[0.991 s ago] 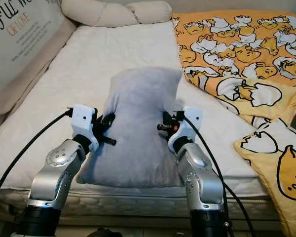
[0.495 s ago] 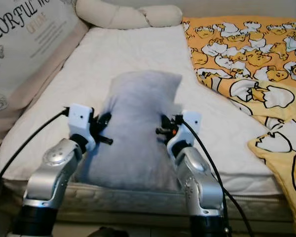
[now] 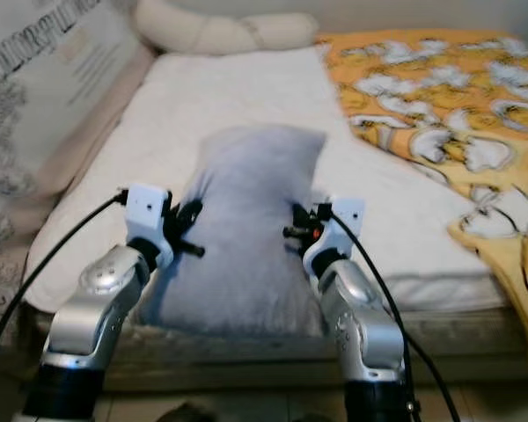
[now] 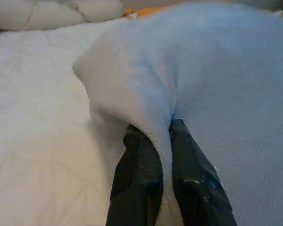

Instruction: Clean up the room

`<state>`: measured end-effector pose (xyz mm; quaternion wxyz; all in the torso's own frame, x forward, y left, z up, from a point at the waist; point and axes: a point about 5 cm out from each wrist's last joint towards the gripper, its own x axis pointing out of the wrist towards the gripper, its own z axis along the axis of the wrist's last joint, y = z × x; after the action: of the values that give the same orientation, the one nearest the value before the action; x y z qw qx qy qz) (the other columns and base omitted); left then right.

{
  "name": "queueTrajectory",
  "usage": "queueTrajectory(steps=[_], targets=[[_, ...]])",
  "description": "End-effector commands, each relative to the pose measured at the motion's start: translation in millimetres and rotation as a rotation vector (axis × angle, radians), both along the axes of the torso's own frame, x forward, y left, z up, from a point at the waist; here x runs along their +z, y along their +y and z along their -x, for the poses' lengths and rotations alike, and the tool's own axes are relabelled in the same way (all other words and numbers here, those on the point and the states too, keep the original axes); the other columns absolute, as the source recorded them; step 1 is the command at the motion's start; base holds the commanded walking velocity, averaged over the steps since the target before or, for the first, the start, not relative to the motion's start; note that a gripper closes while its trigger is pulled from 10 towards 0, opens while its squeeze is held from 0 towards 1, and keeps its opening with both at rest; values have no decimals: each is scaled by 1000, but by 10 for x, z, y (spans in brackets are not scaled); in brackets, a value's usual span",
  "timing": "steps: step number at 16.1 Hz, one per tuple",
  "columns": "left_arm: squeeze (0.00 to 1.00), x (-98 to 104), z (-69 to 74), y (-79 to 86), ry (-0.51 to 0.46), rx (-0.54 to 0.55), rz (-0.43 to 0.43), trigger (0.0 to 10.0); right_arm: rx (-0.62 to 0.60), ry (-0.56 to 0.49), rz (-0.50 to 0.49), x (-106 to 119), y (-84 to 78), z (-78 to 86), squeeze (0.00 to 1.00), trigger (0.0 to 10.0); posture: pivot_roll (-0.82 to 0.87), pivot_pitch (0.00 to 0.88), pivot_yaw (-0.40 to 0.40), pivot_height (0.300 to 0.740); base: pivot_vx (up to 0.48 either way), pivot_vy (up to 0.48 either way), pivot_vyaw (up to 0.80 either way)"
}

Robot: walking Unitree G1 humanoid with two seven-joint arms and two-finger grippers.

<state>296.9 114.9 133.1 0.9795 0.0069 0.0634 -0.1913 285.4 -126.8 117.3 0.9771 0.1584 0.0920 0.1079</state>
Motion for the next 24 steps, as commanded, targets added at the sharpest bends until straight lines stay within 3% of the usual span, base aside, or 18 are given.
queueTrajectory(steps=[1, 8, 14, 24], targets=[[0, 59, -15, 112, -26, 43, -16, 10000, 8, -17, -13, 57, 40, -17, 0, 10000, -34, 0, 42, 740, 0, 375, 0], [0, -26, 74, 147, 1, 66, -21, 10000, 41, -17, 19, 43, 50, -13, 0, 10000, -43, 0, 38, 740, 0, 378, 0], [0, 56, 62, 190, -33, 112, 9, 10000, 51, -10, 5, 37, 65, -21, 0, 10000, -29, 0, 37, 740, 0, 0, 0], [0, 53, 31, 147, -27, 85, 12, 10000, 35, -8, 11, 38, 38, -48, 0, 10000, -34, 0, 38, 740, 274, 0, 0]])
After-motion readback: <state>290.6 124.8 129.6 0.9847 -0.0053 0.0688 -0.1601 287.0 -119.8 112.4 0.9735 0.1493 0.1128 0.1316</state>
